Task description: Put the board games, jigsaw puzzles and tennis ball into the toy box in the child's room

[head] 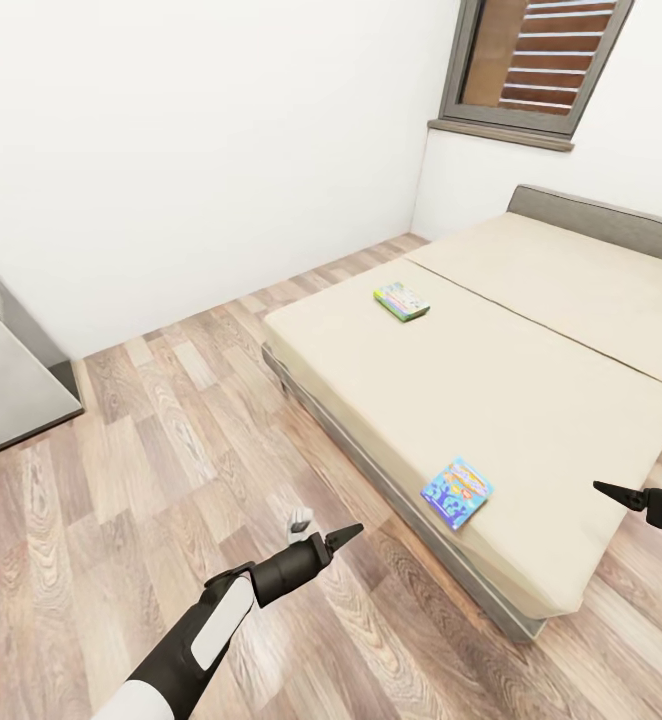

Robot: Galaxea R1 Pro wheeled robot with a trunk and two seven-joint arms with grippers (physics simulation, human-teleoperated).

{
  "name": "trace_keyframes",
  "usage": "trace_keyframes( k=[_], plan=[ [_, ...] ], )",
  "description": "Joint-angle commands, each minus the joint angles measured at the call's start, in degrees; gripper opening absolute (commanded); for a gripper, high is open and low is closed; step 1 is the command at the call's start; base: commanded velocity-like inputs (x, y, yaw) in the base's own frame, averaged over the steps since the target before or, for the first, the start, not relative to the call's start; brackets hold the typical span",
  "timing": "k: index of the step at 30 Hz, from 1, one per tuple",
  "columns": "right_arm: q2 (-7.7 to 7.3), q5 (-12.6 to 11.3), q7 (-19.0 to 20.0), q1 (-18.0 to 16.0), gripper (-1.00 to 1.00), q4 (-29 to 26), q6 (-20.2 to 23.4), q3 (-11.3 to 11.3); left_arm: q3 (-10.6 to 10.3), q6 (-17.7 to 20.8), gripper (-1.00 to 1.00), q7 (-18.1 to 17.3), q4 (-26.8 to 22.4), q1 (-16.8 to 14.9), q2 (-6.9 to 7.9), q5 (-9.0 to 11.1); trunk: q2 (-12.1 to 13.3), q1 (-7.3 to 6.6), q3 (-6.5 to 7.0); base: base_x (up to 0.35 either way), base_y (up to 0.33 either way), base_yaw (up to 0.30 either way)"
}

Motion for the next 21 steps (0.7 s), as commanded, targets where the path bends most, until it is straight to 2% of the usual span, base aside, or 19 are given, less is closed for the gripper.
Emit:
trace_keyframes(
  k=[1,21],
  plan=[
    [0.0,-0.15,0.11,-0.05,1.0,-0.01,0.44,-0.06,-0.04,0.49,1.0,0.02,0.01,-0.03,0.01,0.56,-0.02,0.0,-0.04,0.018,0.002,0.0],
    [0.27,-0.15,0.12,0.02,1.0,-0.01,0.51,0.02,-0.07,0.42,1.0,0.5,0.4,0.09,-0.46,0.47,-0.02,0.0,-0.04,0.005,0.001,0.0]
  ],
)
